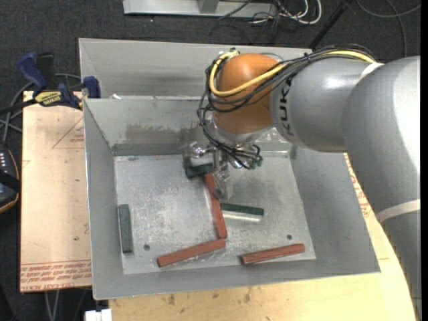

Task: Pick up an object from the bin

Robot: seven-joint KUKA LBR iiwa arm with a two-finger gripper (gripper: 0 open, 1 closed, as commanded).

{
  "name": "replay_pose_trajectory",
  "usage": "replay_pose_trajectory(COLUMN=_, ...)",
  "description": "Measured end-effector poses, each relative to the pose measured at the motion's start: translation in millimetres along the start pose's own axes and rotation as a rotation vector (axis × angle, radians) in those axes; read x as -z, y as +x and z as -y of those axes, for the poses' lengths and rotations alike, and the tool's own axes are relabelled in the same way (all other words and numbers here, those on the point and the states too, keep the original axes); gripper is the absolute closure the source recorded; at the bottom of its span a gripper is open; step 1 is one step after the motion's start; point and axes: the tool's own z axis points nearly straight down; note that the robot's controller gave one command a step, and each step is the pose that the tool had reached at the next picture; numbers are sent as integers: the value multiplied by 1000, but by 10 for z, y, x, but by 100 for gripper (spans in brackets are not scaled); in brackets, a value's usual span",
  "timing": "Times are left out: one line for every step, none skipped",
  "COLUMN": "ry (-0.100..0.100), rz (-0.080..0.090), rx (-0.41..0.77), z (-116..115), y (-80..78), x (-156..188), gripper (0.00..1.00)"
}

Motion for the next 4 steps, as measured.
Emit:
replay_pose_trajectory(ry=1, rz=7, rx=-3, z=9, y=-20, x=33, gripper=100)
replay_pose_trajectory(ry=-2, rz=2, rx=-2, z=-1, y=-1, x=0, gripper=0)
replay_pose_trajectory(ry=2, rz=-4, rx=24, z=1304, y=999, x=341, gripper=0)
replay_pose_trajectory(ry=-12, rz=-10, rx=90, z=563, y=1138, x=-49, gripper=0)
